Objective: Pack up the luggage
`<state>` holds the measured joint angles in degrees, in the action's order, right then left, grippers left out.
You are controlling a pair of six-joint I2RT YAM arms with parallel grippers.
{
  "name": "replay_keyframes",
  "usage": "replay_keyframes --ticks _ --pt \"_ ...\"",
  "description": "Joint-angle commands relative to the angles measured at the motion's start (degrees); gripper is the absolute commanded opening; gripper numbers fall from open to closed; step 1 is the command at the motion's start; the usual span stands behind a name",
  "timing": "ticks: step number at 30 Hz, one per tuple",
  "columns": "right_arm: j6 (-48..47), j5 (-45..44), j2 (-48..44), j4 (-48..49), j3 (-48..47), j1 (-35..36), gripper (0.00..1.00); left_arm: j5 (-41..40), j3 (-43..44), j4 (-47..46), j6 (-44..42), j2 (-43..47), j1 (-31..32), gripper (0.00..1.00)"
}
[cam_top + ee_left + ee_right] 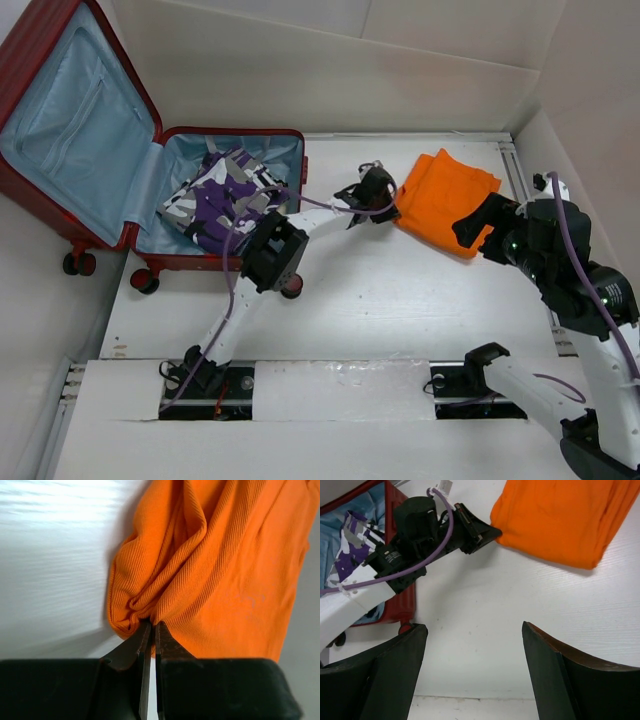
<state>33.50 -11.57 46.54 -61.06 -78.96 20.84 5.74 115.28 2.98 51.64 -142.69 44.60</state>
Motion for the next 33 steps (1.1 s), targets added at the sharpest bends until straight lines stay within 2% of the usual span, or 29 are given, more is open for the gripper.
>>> replay_keyframes --ticks 1,5,9,10,11,12,13,16,19,24,28,33 --pt "0.6 0.4 -0.1 3.3 -0.5 0.6 0.83 -5.5 -6.5 4.3 -3.5 5.8 -5.5 0.0" --pt "0.6 0.9 0.4 4.5 0.7 0.6 0.83 -7.7 -12.1 4.3 -5.5 11.2 -8.6 0.0" --pt "0.6 2.6 0.9 6.3 2.0 0.1 0.83 -10.7 -9.4 7.7 -8.2 13.1 -10.5 0.0" --pt "0.6 2.6 0.9 6.9 2.0 0.1 0.83 -10.7 -6.9 8.5 -8.9 13.1 -10.5 0.05" --pt "0.1 3.1 1.4 6.9 2.0 0.1 0.83 -10.7 -5.6 9.2 -9.7 13.1 -11.0 0.17" --pt "0.1 3.1 1.4 6.9 2.0 0.1 0.84 -10.0 -4.1 11.9 -10.3 13.1 -11.0 0.39" --pt "0.1 3.1 1.4 6.9 2.5 0.1 0.84 -10.0 -3.0 13.0 -11.5 13.1 -11.0 0.5" --pt "-0.4 3.1 1.4 7.4 2.5 0.1 0.85 -10.7 -5.3 14.1 -12.1 17.6 -10.3 0.71" --pt "-1.0 3.1 1.4 8.0 4.2 0.1 0.85 -9.8 -14.9 10.4 -10.5 24.5 -9.1 0.74" --pt "-1.5 3.1 1.4 8.5 5.0 0.1 0.85 -5.3 -26.7 8.4 -4.6 28.5 -6.0 0.73" --pt "-1.5 3.1 0.9 9.0 5.5 0.1 0.85 -2.6 -30.1 4.1 0.6 29.3 -3.5 0.71" --pt "-2.0 3.1 -0.2 9.0 6.0 0.1 0.85 0.5 -30.9 -0.9 8.1 24.8 -2.9 0.65"
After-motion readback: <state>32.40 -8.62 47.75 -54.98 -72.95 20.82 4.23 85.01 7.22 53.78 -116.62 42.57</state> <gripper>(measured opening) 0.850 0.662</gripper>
